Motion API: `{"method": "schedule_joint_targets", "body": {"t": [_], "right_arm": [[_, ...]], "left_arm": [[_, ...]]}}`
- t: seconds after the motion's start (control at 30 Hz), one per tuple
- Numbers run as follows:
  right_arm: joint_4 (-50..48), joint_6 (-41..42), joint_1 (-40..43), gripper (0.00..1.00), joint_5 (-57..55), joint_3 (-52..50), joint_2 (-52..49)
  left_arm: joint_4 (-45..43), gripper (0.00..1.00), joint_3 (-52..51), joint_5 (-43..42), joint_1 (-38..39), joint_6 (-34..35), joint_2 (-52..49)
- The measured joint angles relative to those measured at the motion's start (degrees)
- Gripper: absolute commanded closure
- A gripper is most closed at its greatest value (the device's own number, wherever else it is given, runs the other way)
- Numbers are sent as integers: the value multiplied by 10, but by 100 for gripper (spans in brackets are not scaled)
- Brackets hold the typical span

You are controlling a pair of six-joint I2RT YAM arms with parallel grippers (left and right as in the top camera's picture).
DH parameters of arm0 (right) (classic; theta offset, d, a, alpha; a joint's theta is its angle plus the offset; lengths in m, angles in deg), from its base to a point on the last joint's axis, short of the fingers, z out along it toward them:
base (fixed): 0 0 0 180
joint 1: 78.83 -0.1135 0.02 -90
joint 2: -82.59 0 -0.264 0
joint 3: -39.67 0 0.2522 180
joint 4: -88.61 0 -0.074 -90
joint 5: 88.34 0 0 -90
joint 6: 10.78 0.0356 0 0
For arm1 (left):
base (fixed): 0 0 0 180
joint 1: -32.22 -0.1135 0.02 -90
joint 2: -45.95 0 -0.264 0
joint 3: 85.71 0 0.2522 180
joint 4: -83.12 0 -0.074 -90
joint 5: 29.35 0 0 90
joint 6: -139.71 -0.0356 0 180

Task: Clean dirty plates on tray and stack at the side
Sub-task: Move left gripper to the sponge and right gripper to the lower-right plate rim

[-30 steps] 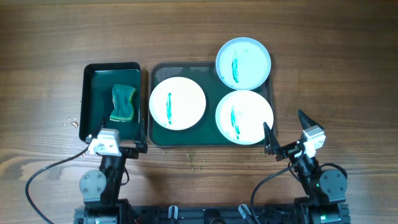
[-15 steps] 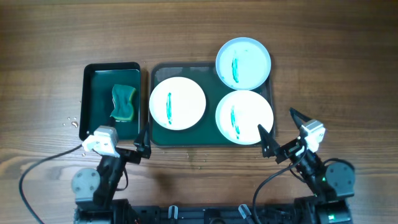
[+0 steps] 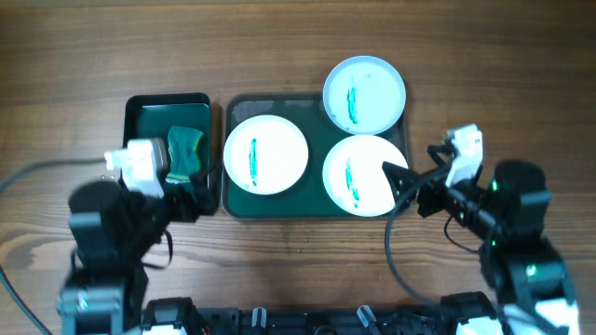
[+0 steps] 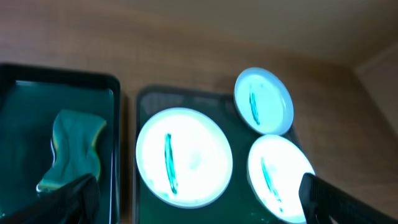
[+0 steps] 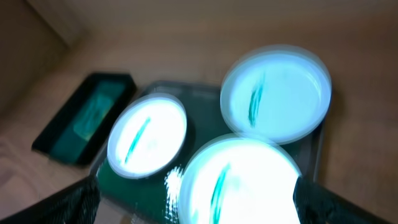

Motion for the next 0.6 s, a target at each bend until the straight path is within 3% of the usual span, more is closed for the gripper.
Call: {"method": "schedule_joint_targets", "body": {"t": [0.2,0.3,0.47,0.6], "right_arm": [[195,-22,0,0,2,176,-160],[234,-40,0,0,2,240,-224],[194,-17,0,0,14,269,-289],[169,14,0,18,31,269,-320]], "left_arm": [[153,0,156,-4,0,0,-142],[195,0,209,-4,0,0,-191],[200,0,234,-5,0,0,-244],[199,0,234,-8,0,0,-268]]}}
